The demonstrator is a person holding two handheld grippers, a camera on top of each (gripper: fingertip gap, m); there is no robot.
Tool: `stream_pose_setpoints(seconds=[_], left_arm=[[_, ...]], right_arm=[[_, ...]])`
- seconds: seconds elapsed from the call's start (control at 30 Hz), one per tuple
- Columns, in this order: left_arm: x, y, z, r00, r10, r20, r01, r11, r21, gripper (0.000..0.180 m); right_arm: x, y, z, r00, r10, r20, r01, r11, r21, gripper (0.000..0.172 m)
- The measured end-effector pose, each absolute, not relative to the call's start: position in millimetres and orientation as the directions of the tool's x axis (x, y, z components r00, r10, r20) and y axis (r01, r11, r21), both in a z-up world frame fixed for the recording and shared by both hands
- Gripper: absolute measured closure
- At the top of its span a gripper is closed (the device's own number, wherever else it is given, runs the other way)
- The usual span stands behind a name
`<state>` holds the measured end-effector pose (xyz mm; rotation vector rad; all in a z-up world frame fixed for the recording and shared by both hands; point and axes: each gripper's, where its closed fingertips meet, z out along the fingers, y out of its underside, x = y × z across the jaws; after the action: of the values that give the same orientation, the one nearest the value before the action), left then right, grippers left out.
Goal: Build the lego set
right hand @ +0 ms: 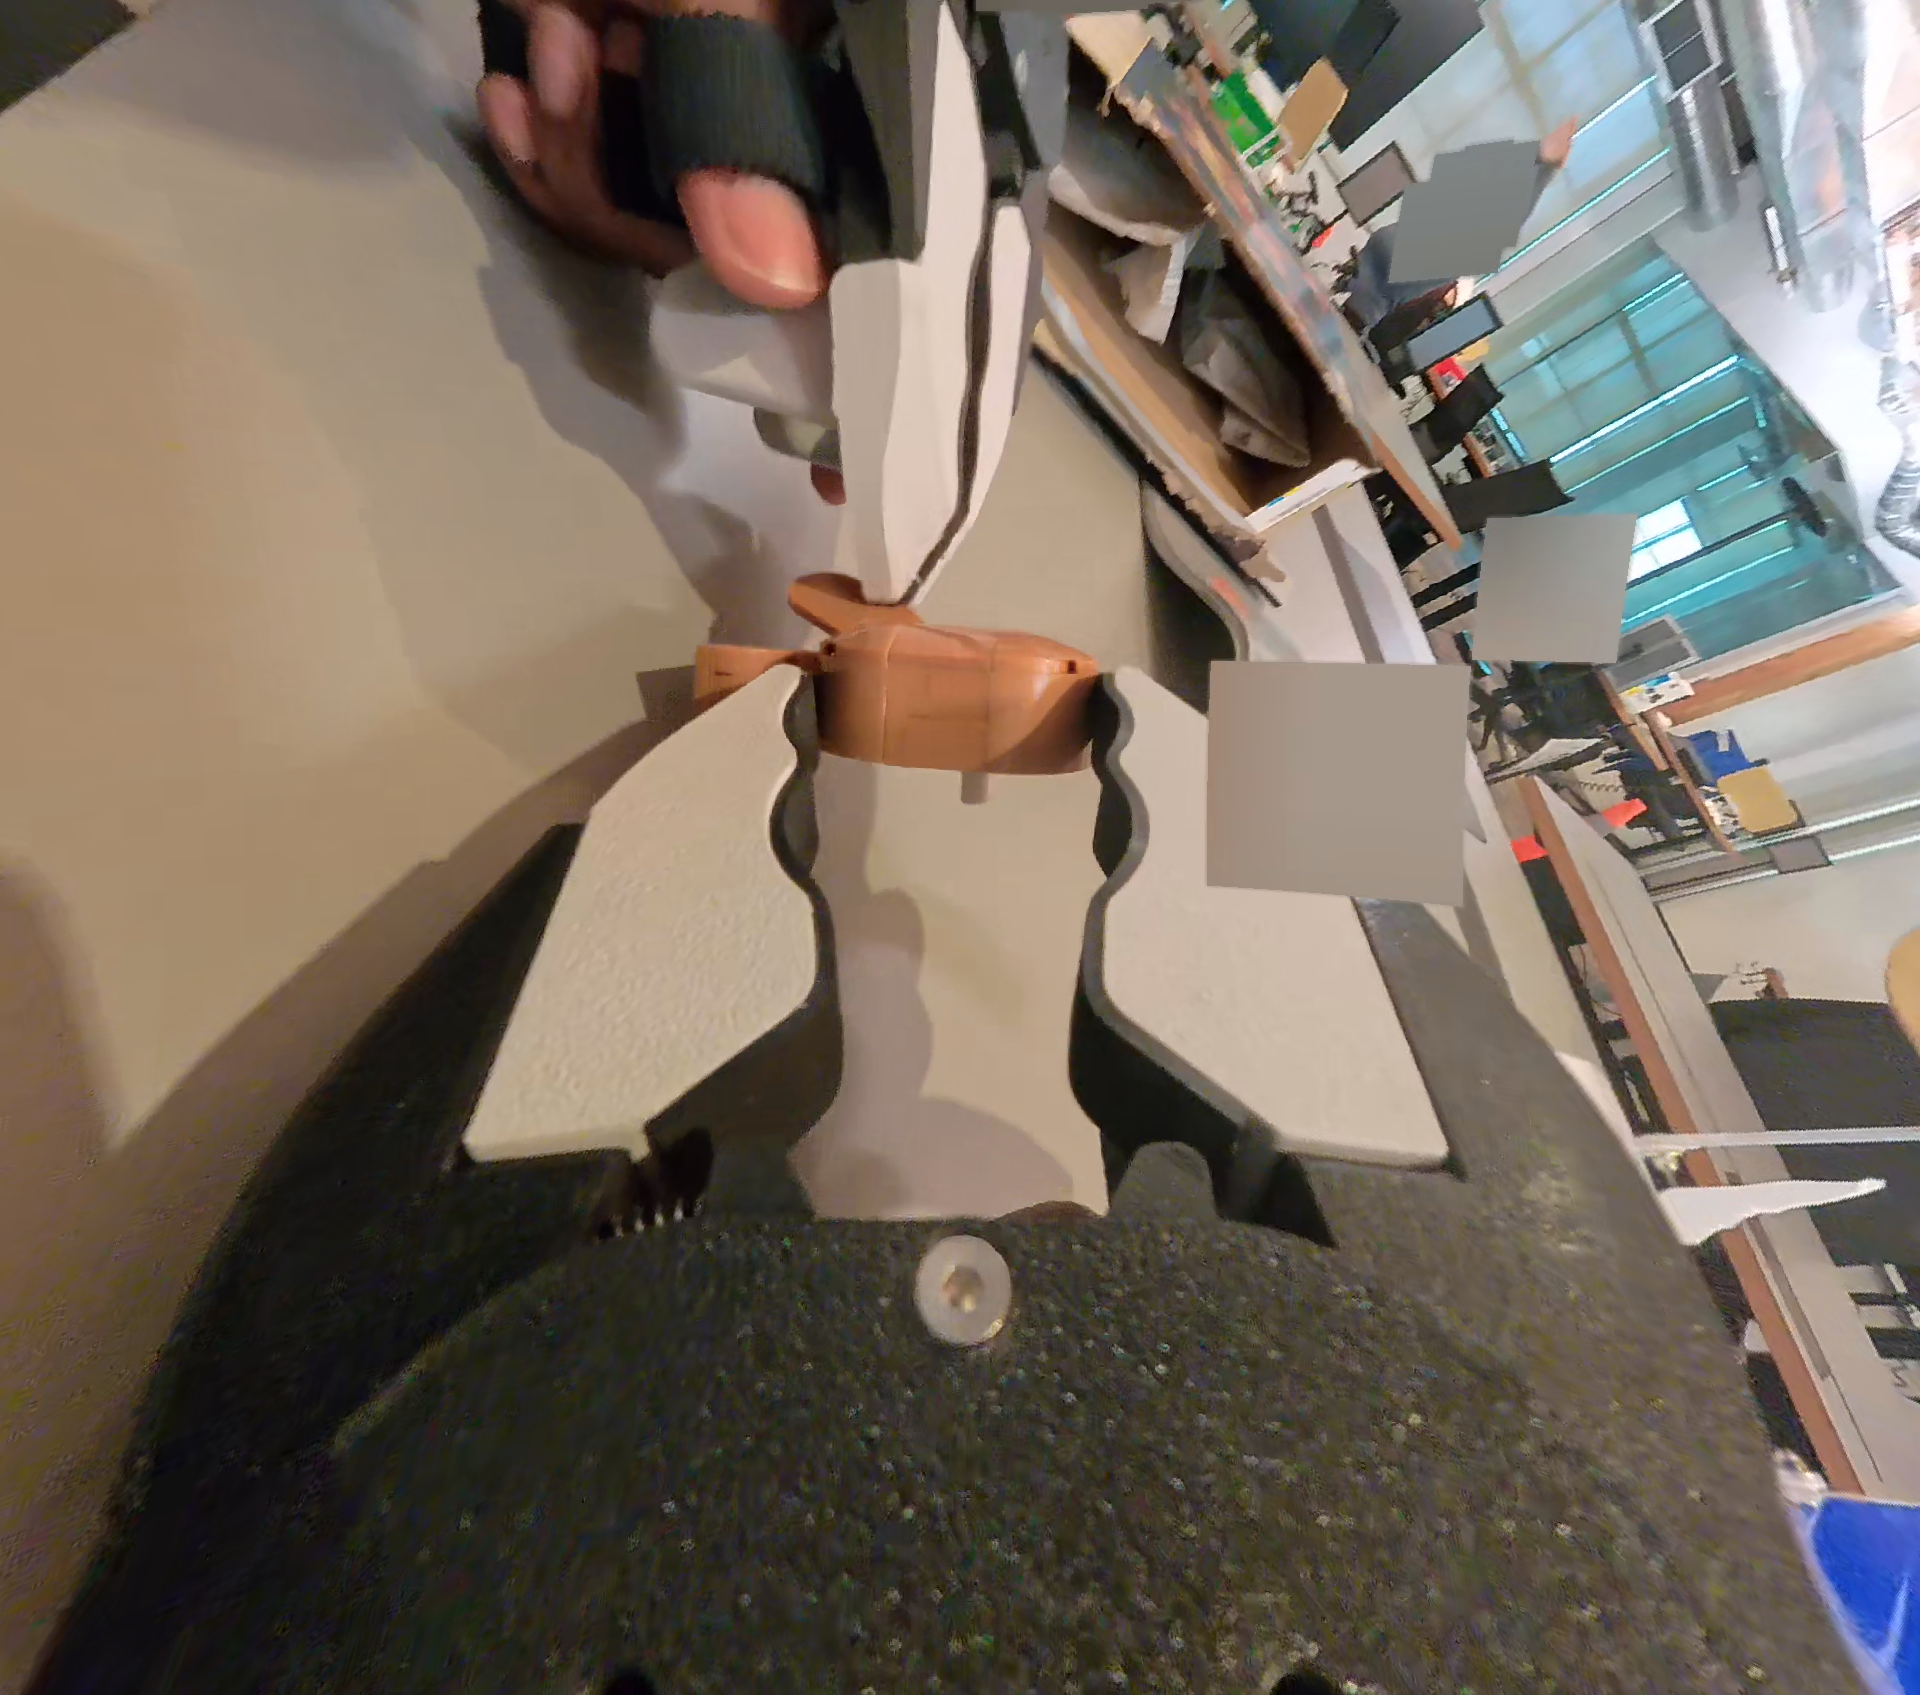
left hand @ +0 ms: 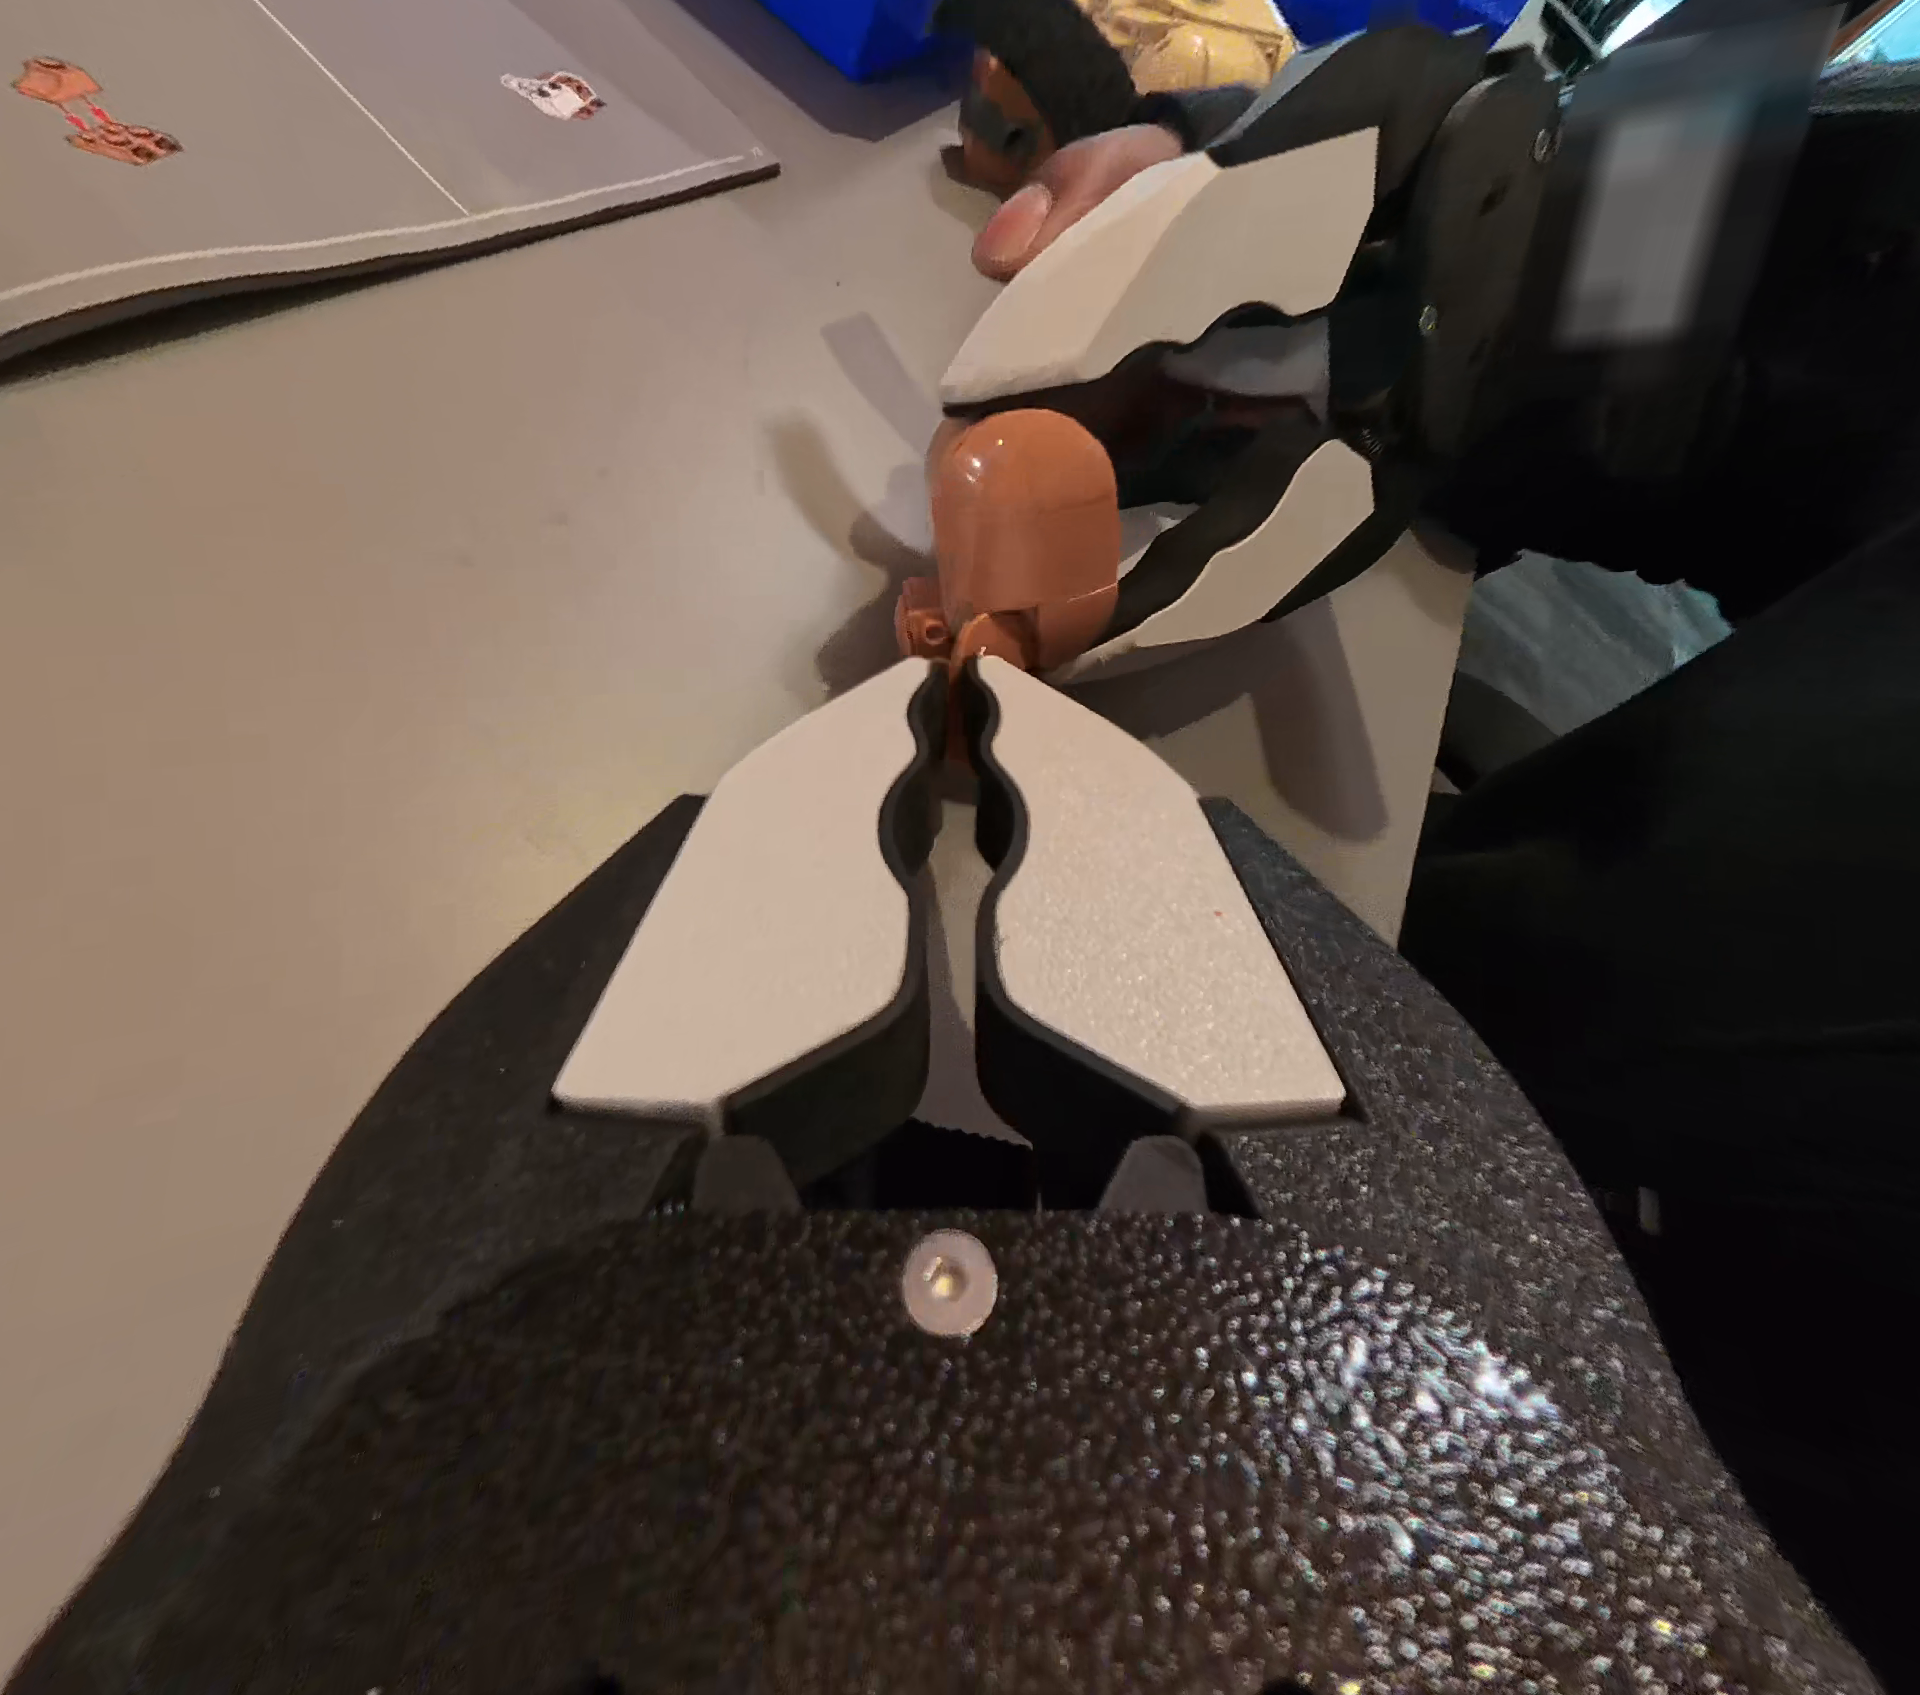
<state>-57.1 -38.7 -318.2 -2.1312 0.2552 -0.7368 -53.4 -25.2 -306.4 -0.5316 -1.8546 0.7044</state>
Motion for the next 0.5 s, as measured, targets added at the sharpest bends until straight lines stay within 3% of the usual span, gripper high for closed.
stream_pose_setpoints(seconds=[0.5], left_arm=[[-43.9, -29.0, -340.8, 0.876, -0.388, 0.287, -0.067, -0.687, -0.724, 0.180]], right_arm=[[-37.2, -1.6, -322.3, -0.411, 0.679, 0.608, 0.197, 0.718, -0.668, 0.122]])
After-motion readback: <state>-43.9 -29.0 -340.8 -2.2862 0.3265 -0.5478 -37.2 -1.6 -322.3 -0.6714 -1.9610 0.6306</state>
